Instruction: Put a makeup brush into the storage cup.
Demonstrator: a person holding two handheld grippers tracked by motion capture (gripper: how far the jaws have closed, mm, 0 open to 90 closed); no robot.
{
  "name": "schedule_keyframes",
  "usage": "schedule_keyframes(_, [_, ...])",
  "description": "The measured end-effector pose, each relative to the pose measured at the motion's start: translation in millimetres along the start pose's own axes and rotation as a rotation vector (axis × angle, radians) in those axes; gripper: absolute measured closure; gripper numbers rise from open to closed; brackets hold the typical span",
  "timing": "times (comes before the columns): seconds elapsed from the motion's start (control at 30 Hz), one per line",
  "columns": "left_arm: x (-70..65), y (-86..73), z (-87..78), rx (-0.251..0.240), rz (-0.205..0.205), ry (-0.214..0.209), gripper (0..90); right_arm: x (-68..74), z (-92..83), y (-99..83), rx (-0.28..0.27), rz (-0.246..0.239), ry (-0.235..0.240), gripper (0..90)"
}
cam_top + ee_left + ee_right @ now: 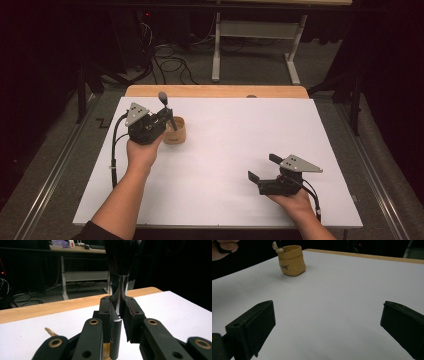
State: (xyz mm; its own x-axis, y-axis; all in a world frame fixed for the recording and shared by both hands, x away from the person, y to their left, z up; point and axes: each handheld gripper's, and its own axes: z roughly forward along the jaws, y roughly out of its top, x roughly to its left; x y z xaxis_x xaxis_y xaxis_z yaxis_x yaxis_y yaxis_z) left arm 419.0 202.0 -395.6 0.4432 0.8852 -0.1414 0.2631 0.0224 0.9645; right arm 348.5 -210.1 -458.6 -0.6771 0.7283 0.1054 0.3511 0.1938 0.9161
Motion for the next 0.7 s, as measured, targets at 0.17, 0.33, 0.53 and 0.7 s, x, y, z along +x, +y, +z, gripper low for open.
schedule_keyframes(0.17, [1.0, 2.2, 4.3, -0.002, 0.001, 0.008, 77.8, 0.1, -0.3, 0.1, -0.003, 0.008, 0.002, 0.5])
schedule_keyframes(0.33, [1.2, 1.2, 9.9, 0.003, 0.0, 0.019, 77.8, 0.4, -0.1, -0.4, -0.001, 0.008, 0.004, 0.5])
schedule_keyframes(0.53, [3.5, -2.1, 14.7, 0.013, 0.005, 0.041, 77.8, 0.2, -0.4, -0.2, -0.003, 0.01, 0.004, 0.5])
schedule_keyframes(0.7, [3.3, -3.6, 17.4, 0.019, 0.006, 0.045, 77.8, 0.6, -0.4, -0.4, -0.002, 0.014, 0.005, 0.5])
